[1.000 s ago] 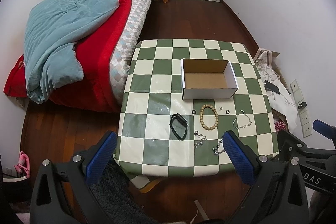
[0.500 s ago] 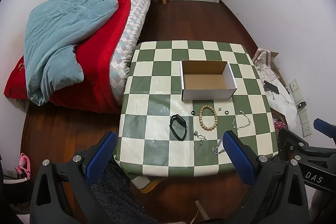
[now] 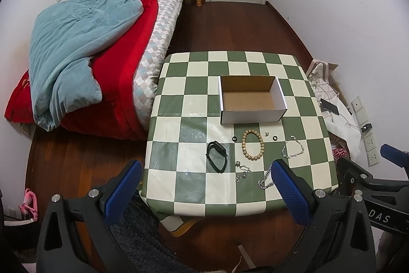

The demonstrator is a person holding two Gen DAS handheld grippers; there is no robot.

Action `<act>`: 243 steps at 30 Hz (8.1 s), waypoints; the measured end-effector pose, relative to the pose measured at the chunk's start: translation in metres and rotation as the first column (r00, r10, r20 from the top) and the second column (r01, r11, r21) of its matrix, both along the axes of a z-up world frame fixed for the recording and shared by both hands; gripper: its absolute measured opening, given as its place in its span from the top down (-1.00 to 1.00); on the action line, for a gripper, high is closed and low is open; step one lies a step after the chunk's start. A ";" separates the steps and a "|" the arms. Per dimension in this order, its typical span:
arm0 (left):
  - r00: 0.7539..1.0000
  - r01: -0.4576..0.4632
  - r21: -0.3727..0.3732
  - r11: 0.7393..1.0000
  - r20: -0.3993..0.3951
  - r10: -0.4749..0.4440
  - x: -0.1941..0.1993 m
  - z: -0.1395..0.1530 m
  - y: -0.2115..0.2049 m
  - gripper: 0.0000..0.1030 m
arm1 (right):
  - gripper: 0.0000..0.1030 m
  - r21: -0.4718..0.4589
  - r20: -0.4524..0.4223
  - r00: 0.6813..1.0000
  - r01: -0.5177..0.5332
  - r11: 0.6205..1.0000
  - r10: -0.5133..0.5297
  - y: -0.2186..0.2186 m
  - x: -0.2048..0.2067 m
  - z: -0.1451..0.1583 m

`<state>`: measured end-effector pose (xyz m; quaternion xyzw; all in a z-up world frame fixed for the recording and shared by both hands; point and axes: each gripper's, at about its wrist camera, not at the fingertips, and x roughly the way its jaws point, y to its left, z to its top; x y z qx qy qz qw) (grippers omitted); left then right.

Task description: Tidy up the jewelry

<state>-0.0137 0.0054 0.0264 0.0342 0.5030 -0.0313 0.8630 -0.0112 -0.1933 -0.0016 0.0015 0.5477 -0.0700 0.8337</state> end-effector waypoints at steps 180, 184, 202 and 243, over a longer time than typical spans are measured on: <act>0.993 0.059 -0.234 0.970 -0.090 -0.082 0.261 -0.105 -0.062 0.86 | 0.83 0.364 -0.001 0.999 -0.049 0.930 0.053 -0.021 0.237 -0.095; 0.986 0.039 -0.229 0.973 -0.148 -0.074 0.281 -0.134 -0.061 0.86 | 0.83 0.359 -0.068 0.996 -0.034 0.933 0.062 -0.017 0.265 -0.129; 0.983 0.076 -0.086 0.993 -0.158 -0.089 0.294 -0.159 -0.070 0.25 | 0.01 0.346 -0.224 0.974 0.048 0.937 0.033 -0.039 0.310 -0.191; 0.977 -0.018 0.027 0.999 0.211 0.012 0.120 -0.064 -0.030 -1.00 | -1.00 -0.037 0.142 0.990 -0.008 0.999 0.013 -0.001 0.141 -0.072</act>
